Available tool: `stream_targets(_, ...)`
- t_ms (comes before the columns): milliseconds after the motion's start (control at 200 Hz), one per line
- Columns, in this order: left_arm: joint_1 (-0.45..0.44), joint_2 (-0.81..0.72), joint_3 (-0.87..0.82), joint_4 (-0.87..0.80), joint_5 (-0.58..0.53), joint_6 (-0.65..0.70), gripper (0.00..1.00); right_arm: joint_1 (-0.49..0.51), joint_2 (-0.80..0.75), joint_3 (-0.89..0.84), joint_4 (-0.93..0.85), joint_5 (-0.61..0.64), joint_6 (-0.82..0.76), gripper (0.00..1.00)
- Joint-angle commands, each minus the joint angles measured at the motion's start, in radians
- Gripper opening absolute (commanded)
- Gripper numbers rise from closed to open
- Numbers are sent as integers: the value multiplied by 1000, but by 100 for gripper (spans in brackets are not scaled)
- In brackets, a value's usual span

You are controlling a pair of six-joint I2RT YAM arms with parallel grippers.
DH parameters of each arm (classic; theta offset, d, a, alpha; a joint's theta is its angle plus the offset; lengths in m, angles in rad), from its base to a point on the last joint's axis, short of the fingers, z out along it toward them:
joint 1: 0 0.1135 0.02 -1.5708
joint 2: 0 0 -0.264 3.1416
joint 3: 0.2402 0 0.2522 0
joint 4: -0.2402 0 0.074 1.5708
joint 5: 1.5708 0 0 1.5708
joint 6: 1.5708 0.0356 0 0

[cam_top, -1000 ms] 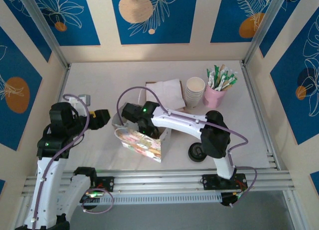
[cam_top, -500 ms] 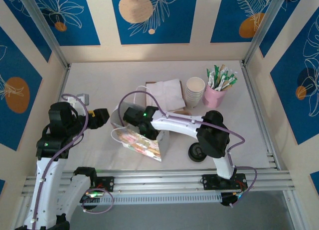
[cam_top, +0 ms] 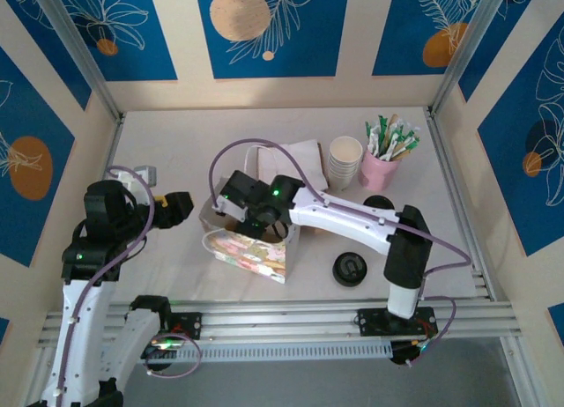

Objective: Pack the takeout coffee

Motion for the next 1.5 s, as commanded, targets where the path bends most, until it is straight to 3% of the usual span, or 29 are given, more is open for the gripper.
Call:
stream_targets(0, -5, 6, 41, -19, -15, -2, 77, 6, -63, 45, 7, 21, -9, 88)
stream_targets(220, -5, 38, 65, -37, -35, 18, 80, 3, -134, 137, 15, 58, 2, 100)
stream_targets(340, -5, 53, 92, -60, -66, 32, 81, -29, -197, 161, 26, 4, 50, 99)
stream_targets(590, -5, 69, 141, -83, -103, 81, 83, -129, -515, -121, 424, 15, 196, 99)
stream_targets(720, -5, 86, 146, -84, -106, 104, 85, -182, -636, -127, 356, 28, 251, 99)
stream_targets(845, -5, 102, 163, -71, -56, 66, 88, -267, -698, -104, 197, 155, 384, 100)
stream_targets(920, -5, 102, 156, -35, 19, 54, 91, -303, -760, -168, 154, 283, 478, 83)
stream_targets(975, -5, 112, 153, -23, 65, 44, 92, -334, -793, -191, 81, 330, 556, 80)
stream_targets(1075, -5, 132, 143, -18, 98, -20, 92, -461, -806, -182, -130, 240, 758, 80)
stream_targets(1246, -5, 115, 93, 33, 93, -47, 91, -644, -707, -243, -344, -3, 769, 91)
stream_targets(1496, -5, 101, 105, -21, 102, 20, 93, -911, -611, -478, -298, -146, 722, 94)
